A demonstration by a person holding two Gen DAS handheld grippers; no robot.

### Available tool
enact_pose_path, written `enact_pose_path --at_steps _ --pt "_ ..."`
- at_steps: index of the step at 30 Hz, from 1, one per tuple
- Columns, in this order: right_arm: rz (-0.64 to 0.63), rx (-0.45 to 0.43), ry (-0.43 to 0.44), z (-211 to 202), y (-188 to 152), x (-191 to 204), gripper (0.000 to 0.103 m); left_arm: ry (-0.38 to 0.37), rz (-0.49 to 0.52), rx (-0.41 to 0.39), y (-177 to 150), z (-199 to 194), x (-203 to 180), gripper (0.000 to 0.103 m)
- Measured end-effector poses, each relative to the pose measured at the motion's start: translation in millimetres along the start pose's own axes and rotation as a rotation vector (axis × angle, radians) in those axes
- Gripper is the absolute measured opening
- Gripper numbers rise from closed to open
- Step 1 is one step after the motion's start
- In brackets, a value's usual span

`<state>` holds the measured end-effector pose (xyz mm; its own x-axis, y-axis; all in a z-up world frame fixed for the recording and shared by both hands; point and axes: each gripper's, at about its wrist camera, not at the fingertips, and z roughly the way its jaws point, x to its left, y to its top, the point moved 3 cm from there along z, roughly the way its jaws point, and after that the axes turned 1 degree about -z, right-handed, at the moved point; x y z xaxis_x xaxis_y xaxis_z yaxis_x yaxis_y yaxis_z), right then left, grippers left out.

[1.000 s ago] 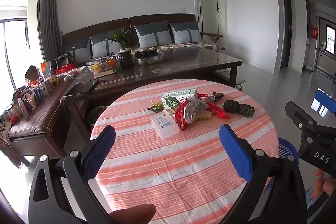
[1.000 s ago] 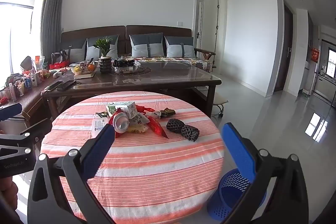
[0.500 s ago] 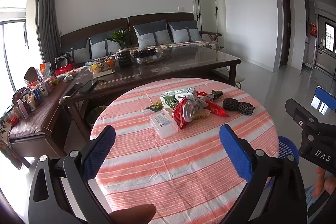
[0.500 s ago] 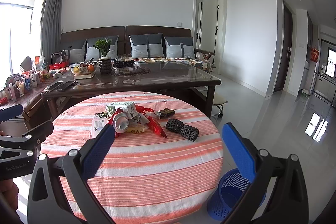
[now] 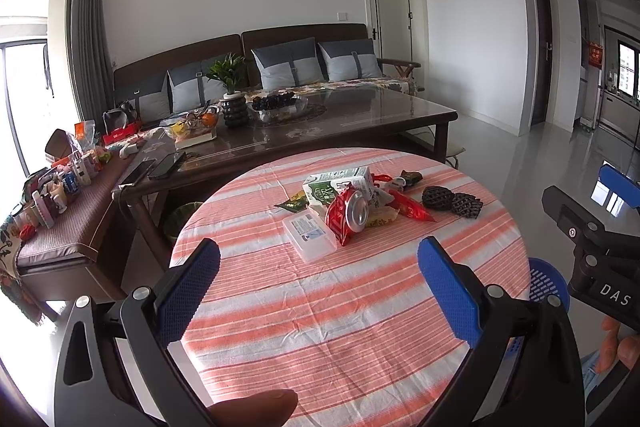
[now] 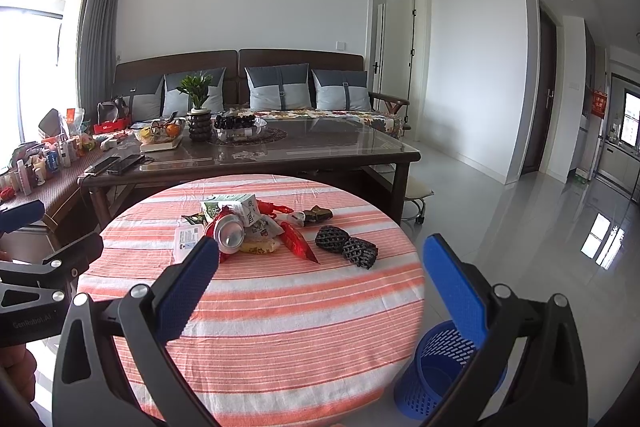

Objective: Collect trash

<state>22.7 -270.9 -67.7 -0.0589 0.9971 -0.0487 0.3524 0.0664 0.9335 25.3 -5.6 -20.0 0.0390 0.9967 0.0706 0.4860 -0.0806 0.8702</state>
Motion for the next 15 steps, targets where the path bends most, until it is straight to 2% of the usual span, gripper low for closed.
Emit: enact_pose_path --at_steps 15 --pt "0.002 -0.001 -0.002 1.5 -1.2 0.0 0.098 0.000 0.002 0.000 -0.5 0.5 -1.1 0.098"
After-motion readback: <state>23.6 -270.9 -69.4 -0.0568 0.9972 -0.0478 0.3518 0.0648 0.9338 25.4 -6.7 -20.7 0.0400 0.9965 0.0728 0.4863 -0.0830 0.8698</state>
